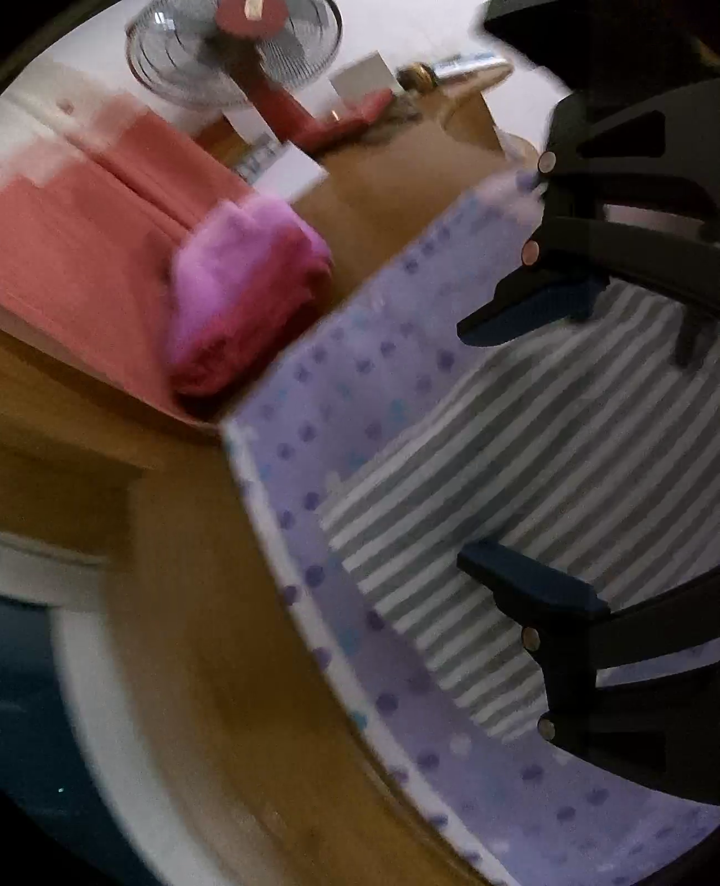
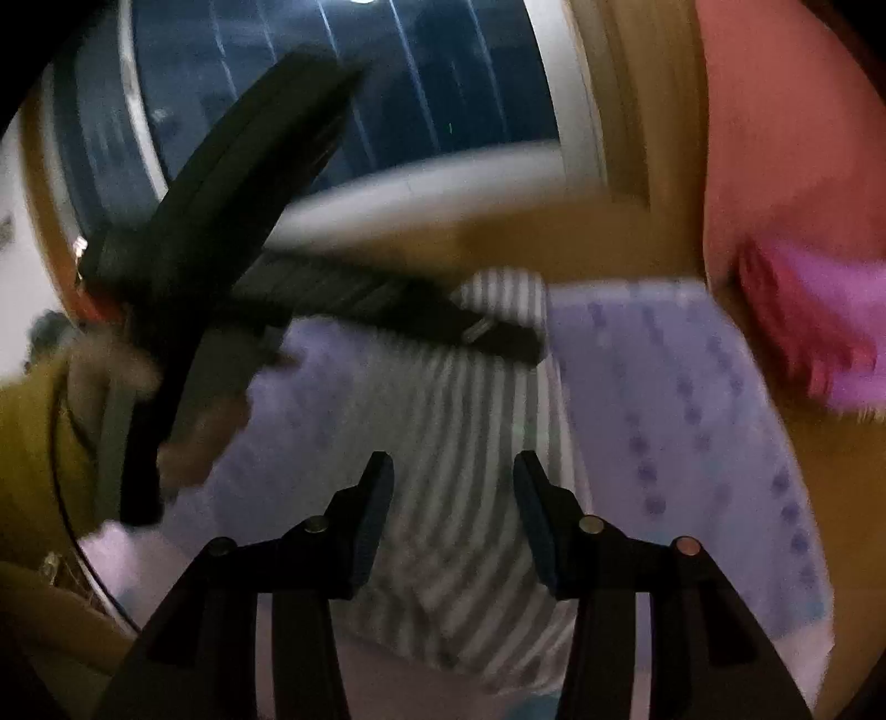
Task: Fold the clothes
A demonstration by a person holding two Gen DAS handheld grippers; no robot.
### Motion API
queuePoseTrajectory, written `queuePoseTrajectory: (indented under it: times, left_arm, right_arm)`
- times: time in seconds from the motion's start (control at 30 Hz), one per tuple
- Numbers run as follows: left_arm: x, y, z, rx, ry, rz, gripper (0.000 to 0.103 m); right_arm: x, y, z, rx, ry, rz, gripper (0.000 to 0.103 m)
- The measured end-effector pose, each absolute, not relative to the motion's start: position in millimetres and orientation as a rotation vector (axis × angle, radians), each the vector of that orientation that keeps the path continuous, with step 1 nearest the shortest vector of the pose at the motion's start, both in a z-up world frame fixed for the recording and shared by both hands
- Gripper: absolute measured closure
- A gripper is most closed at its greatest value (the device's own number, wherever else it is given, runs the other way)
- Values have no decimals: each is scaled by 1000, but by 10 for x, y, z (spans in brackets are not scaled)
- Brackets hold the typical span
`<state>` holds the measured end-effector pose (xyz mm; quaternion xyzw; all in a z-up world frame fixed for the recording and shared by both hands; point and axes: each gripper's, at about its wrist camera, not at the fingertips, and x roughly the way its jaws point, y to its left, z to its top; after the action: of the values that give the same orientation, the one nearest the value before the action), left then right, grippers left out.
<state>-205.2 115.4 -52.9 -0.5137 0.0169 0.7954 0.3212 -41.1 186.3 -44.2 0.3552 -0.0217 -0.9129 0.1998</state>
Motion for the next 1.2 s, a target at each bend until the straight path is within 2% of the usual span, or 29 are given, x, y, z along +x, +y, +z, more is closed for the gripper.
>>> queuePoseTrajectory:
  times: [0.13, 0.27, 0.47, 0.6, 0.67, 0.77, 1.0, 1.07, 1.13, 1.17, 1.2]
  left_arm:
    - [-2036, 1239, -552, -1331, 116, 2105, 23]
    - [-2000, 1192, -482, -1315, 153, 2077, 23]
    - [-1831, 848, -205, -1283, 206, 2064, 23]
    - [-1806, 626, -304, -1302, 149, 2037, 23]
    - [-1887, 610, -502, -1369, 158, 2037, 23]
    - [-1948, 569, -600, -1379, 128, 2013, 19]
    - [-1997, 507, -543, -1356, 147, 1952, 20]
    - [-1963, 443, -447, -1318, 181, 1958, 21]
    - [-1985, 369, -335, -1270, 218, 1945, 21]
    - [-2027, 345, -308, -1259, 234, 1925, 21]
    - [-2069, 322, -282, -1248, 250, 1904, 21]
  right_arm:
    - [-319, 1801, -576, 1025, 17, -2597, 58]
    - [-235, 1797, -587, 1048, 28, -2633, 58]
    - [3, 1725, -310, 1030, -123, -2663, 58]
    - [-62, 1217, -242, 979, 85, -2678, 58]
    - [-172, 1017, -426, 1054, 190, -2671, 58]
    - [-100, 1023, -702, 1138, 234, -2682, 59]
    - [142, 1291, -744, 1349, 93, -2755, 59]
    - [197, 1351, -643, 1336, 7, -2803, 57]
    - [252, 1440, -541, 1309, -182, -2815, 56]
    - [260, 1504, -513, 1296, -320, -2795, 48]
    - [252, 1579, -500, 1285, -463, -2766, 35]
